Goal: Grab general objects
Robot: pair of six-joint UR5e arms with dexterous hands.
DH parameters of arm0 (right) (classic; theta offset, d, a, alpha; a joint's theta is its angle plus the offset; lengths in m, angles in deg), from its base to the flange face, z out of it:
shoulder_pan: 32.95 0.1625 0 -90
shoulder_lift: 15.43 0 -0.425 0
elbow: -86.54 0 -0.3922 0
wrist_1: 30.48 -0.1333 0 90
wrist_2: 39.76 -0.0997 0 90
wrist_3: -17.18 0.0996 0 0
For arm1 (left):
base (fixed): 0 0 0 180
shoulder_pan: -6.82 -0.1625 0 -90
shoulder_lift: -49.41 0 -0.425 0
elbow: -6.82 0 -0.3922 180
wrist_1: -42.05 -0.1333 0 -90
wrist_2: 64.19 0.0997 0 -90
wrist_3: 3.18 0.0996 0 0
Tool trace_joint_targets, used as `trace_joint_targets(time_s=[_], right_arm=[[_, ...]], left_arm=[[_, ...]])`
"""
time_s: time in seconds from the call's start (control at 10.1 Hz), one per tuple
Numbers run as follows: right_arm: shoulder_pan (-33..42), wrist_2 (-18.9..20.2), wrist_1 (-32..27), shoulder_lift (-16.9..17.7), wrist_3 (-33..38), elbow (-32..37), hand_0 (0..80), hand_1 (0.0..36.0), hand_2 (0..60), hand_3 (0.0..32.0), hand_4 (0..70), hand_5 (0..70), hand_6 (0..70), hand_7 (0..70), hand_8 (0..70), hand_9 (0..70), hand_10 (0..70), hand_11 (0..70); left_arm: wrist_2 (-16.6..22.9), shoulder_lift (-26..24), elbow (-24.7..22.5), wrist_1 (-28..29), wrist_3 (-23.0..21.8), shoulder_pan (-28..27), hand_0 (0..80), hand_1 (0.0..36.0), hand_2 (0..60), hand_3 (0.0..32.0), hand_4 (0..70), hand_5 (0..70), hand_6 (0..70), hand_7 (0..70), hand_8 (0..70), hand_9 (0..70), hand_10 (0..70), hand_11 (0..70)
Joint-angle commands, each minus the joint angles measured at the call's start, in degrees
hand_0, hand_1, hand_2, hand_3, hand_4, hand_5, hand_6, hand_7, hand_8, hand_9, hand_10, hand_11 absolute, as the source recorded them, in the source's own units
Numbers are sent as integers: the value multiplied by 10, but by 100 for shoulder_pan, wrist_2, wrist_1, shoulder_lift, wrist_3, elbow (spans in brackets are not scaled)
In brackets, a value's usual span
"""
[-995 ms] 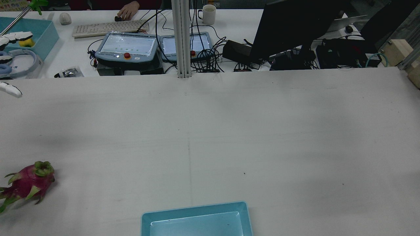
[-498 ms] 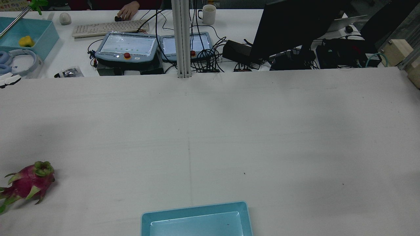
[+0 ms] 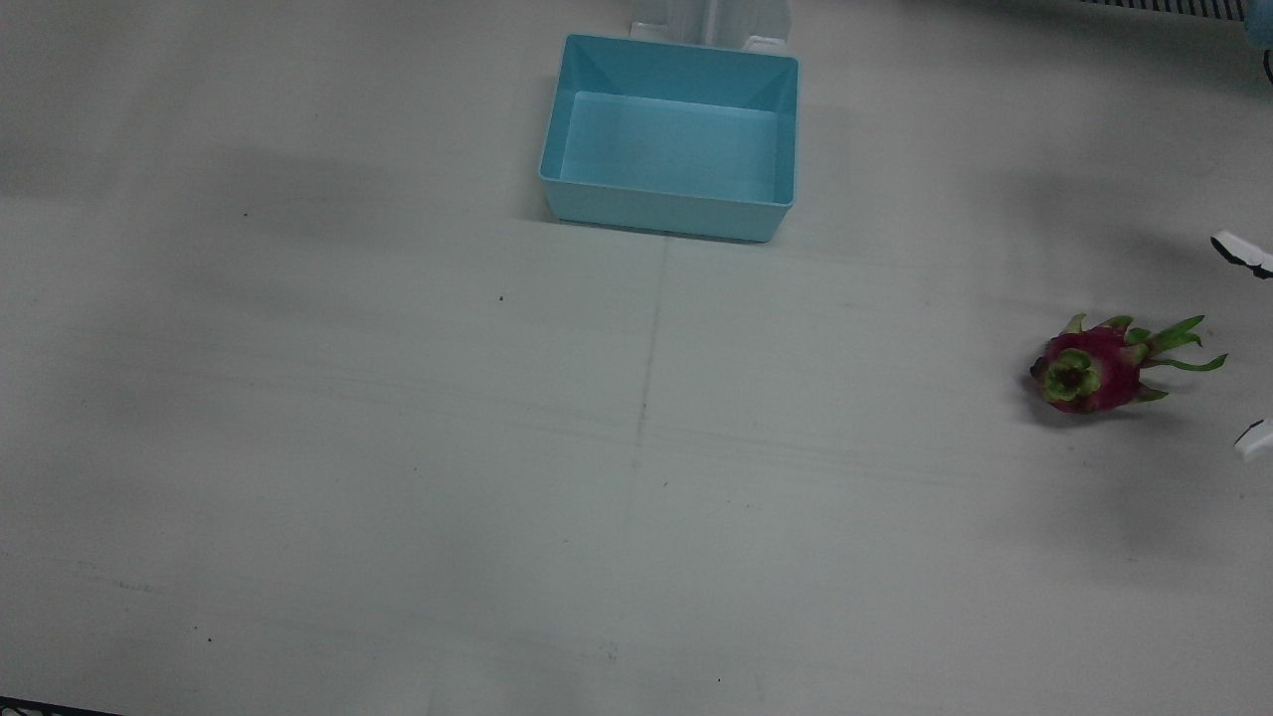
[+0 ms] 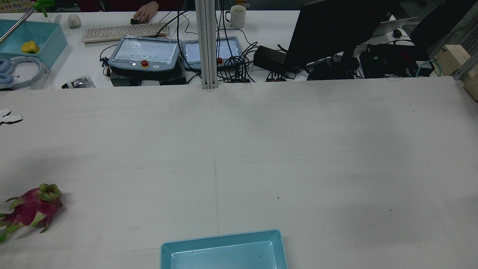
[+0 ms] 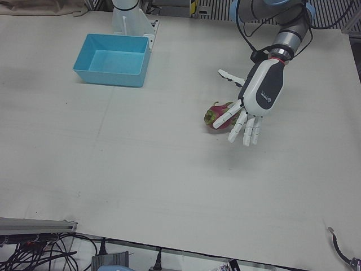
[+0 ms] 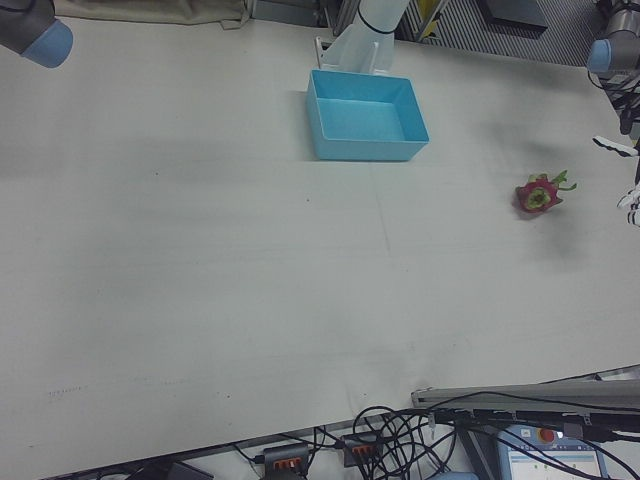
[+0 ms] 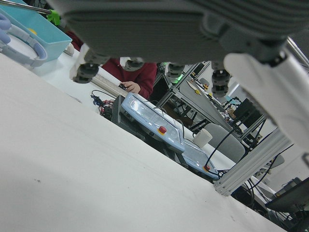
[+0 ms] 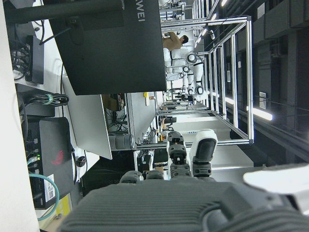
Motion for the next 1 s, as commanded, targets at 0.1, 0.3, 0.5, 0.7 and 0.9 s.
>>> trace_joint_targets(time_s=[0.1, 0.3, 0.5, 0.7, 0.9], right_arm=[[0, 0, 0, 0, 0, 7, 0, 0, 0, 0, 0, 0, 0, 0, 0, 0, 0, 0], [0, 0, 0, 0, 0, 7, 0, 0, 0, 0, 0, 0, 0, 0, 0, 0, 0, 0], [0, 0, 0, 0, 0, 7, 0, 0, 0, 0, 0, 0, 0, 0, 0, 0, 0, 0], [0, 0, 0, 0, 0, 7, 0, 0, 0, 0, 0, 0, 0, 0, 0, 0, 0, 0], [0, 0, 0, 0, 0, 7, 0, 0, 0, 0, 0, 0, 0, 0, 0, 0, 0, 0]], left_arm=[[-367, 168, 17, 284, 962, -8, 585, 173, 0, 320, 0, 125, 0, 81, 0, 2, 0, 0], [-825, 956, 44, 1397, 1053, -26, 585, 172, 0, 320, 0, 107, 0, 84, 0, 2, 0, 0], [-827, 1223, 70, 1778, 1088, -17, 581, 168, 0, 320, 0, 95, 0, 86, 0, 3, 0, 0], [-705, 1189, 323, 2375, 1071, -96, 584, 170, 0, 320, 0, 94, 0, 83, 0, 2, 0, 0], [-21, 1189, 343, 2240, 1027, -255, 548, 147, 0, 320, 0, 64, 0, 64, 0, 0, 0, 0]])
